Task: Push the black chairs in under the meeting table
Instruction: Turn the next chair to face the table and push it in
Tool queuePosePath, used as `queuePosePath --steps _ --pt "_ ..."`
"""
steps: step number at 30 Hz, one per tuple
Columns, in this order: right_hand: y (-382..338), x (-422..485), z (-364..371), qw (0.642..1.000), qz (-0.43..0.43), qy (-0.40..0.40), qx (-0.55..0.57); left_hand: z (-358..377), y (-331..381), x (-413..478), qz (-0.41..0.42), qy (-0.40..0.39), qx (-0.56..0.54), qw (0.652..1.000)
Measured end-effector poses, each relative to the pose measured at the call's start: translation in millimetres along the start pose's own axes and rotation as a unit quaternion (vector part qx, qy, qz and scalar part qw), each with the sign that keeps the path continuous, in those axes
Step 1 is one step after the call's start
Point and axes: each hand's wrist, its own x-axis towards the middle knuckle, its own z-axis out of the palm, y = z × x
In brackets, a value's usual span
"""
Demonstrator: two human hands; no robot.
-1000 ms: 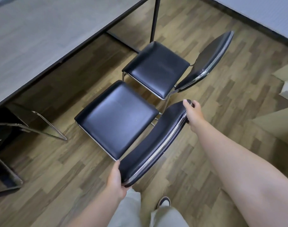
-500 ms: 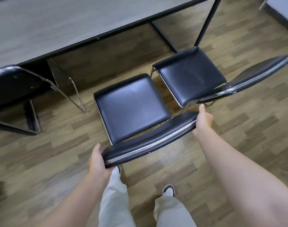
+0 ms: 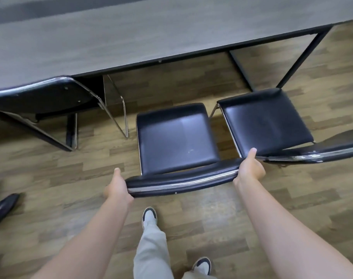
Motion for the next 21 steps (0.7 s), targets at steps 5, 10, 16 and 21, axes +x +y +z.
queuePosePath --steps 5,10,16,21 --pt "-12.2 1.0 36.8 0.998 -0.016 0.006 -0.057 28.8 25.2 -5.7 0.020 0.037 0.001 0.999" --pt "-30.2 -1.7 89.0 0.996 -0.033 -0.010 -0.082 60.8 59.0 7.1 0.035 0.052 0.010 0.998" --pt "-47.3 2.6 147.9 0.995 -0.054 -0.024 -0.084 101.5 98.2 30.2 0.024 0.062 0.008 0.998" --pt "-63.7 10.0 201.8 0.995 -0.063 -0.034 -0.076 137.8 130.5 53.4 0.027 0.063 0.003 0.998"
